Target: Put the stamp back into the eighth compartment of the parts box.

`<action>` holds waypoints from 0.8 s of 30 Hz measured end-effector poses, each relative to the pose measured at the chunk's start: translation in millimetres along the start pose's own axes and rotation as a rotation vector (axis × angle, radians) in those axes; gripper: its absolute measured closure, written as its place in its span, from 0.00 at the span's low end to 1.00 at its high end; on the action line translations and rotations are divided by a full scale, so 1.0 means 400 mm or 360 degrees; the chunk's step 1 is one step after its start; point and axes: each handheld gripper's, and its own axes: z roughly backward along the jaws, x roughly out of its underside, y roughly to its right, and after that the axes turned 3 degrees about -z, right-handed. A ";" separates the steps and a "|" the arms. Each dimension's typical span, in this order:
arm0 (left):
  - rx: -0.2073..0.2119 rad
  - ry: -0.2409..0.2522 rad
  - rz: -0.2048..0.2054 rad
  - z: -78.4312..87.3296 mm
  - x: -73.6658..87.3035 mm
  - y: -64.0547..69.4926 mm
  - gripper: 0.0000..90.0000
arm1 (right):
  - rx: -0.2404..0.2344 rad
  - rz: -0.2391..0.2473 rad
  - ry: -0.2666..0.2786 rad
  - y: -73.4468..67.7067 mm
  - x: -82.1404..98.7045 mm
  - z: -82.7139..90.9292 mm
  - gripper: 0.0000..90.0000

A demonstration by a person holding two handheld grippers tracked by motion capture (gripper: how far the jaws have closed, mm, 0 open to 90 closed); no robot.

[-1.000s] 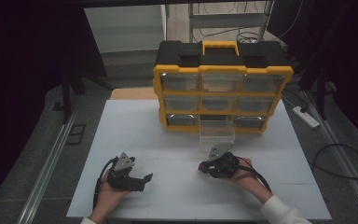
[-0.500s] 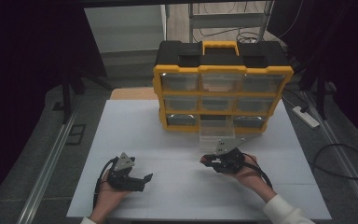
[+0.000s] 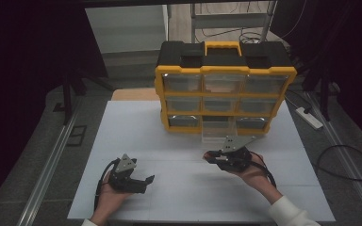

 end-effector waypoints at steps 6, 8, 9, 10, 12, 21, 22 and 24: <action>-0.0001 0.0001 0.0003 0.000 0.000 -0.001 0.06 | -0.0003 -0.0006 0.0028 0.001 -0.012 0.013 0.83; -0.0002 0.0001 0.0003 0.000 0.000 -0.001 0.06 | -0.0004 -0.0001 0.0041 0.002 -0.016 0.015 0.83; -0.0002 0.0000 0.0003 0.000 0.000 -0.001 0.06 | -0.0006 -0.0005 0.0047 0.001 -0.017 0.017 0.83; -0.0002 0.0000 0.0003 0.000 0.000 0.000 0.06 | -0.0003 -0.0003 0.0052 0.002 -0.019 0.018 0.83; -0.0002 0.0002 0.0004 0.000 0.000 0.000 0.06 | 0.0000 0.0002 0.0058 0.003 -0.023 0.022 0.83; -0.0004 -0.0002 -0.0001 -0.001 0.000 0.000 0.06 | 0.0023 -0.0006 0.0134 0.008 -0.045 0.045 0.83; -0.0004 -0.0005 -0.0004 -0.001 0.000 -0.001 0.06 | 0.0025 -0.0006 0.0136 0.009 -0.047 0.047 0.83; -0.0003 -0.0003 -0.0001 -0.002 0.000 -0.001 0.06 | 0.0029 -0.0014 0.0151 0.012 -0.051 0.051 0.83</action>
